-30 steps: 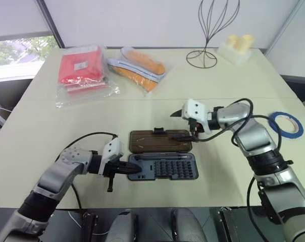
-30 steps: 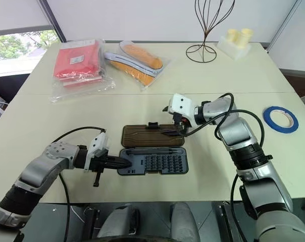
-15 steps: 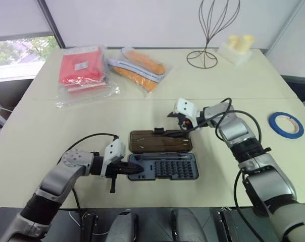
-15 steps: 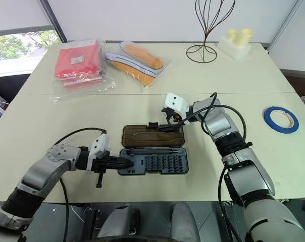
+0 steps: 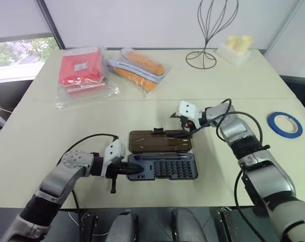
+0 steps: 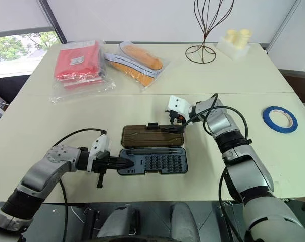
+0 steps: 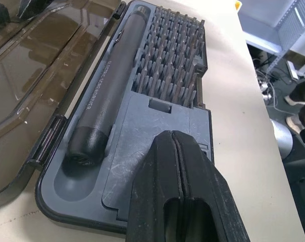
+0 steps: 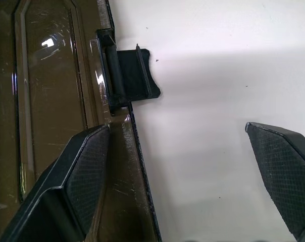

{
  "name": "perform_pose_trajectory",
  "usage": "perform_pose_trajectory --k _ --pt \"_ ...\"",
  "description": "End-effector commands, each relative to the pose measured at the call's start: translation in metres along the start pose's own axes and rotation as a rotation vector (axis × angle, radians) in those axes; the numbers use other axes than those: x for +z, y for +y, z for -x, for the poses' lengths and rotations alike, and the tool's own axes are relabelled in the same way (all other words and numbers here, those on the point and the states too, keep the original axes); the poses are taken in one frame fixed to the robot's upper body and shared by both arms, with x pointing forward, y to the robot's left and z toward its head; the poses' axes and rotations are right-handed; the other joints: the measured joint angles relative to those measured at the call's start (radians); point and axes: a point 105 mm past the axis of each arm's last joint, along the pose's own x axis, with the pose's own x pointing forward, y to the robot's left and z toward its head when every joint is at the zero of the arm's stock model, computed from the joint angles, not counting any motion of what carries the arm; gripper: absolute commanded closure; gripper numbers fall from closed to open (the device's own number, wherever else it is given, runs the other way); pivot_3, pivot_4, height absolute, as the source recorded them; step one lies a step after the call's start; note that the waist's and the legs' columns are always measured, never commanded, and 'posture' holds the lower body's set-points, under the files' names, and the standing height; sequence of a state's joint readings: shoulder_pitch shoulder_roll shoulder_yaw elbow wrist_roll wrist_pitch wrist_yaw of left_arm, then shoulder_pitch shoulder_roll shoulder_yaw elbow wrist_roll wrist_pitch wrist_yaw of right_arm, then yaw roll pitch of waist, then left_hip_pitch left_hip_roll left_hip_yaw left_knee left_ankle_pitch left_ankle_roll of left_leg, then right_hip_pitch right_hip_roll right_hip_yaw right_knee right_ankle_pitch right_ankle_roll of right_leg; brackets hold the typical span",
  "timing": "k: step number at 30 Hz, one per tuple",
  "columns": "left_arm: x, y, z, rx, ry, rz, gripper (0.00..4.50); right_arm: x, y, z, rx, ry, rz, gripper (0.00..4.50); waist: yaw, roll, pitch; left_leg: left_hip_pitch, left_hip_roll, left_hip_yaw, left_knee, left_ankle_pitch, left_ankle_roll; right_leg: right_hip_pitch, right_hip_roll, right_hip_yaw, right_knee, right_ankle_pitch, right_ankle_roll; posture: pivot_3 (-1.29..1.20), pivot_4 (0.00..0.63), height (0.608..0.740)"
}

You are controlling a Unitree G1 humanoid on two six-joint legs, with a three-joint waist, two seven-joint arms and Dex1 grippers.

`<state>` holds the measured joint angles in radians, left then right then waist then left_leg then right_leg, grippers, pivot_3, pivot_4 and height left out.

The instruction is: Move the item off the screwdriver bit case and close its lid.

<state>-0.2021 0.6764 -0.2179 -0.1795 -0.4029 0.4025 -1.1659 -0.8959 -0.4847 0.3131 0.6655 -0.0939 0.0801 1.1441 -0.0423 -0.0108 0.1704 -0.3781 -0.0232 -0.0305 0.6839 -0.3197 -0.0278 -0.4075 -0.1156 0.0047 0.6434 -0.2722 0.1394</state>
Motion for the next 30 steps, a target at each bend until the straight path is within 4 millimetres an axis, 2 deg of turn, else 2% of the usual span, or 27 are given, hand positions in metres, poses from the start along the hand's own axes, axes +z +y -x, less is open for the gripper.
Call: perform_pose_trajectory --k 1,4,10,22,24,30 --pt "-0.008 -0.002 -0.001 0.008 0.03 0.01 4.5 -0.001 -0.001 0.0 0.005 0.025 0.031 0.06 0.0 0.0 0.0 0.001 0.0 0.0 0.0 0.0 0.0 0.0 0.0 0.0 0.0 0.0 0.0 0.0 0.15 0.74" --pt "-0.008 -0.001 -0.001 0.013 0.031 0.01 4.5 -0.004 0.003 0.0 0.033 0.038 0.04 0.9 0.0 0.0 0.0 0.003 0.0 0.0 -0.001 -0.002 0.004 0.002 0.0 0.0 0.0 0.0 0.0 0.0 0.15 0.74" --pt "-0.009 0.0 0.0 0.021 0.034 0.006 4.5 -0.011 0.015 -0.002 0.1 0.066 0.055 3.9 0.0 0.0 0.0 0.004 0.0 0.0 0.0 -0.002 0.004 0.003 0.0 0.0 0.001 0.0 0.0 0.0 0.15 0.74" --pt "-0.008 0.003 0.001 0.039 0.031 -0.001 4.5 -0.013 0.03 -0.008 0.201 0.103 0.092 3.9 0.0 0.0 0.0 0.004 0.0 0.0 0.0 -0.003 0.005 0.003 0.0 0.0 0.002 0.0 0.0 0.0 0.15 0.74" --pt "-0.008 0.003 0.001 0.043 0.03 0.0 4.5 -0.012 0.029 -0.009 0.205 0.099 0.09 4.47 0.001 0.0 0.0 0.004 0.0 0.0 0.0 -0.003 0.005 0.003 0.0 0.0 0.002 0.0 0.0 0.0 0.15 0.74" --pt "-0.008 0.004 0.001 0.055 0.028 -0.001 4.5 -0.012 0.026 -0.011 0.197 0.108 0.099 4.49 -0.001 0.0 -0.001 0.005 0.001 0.0 -0.001 -0.003 0.005 0.003 0.0 0.0 0.002 0.0 0.0 0.0 0.15 0.74"
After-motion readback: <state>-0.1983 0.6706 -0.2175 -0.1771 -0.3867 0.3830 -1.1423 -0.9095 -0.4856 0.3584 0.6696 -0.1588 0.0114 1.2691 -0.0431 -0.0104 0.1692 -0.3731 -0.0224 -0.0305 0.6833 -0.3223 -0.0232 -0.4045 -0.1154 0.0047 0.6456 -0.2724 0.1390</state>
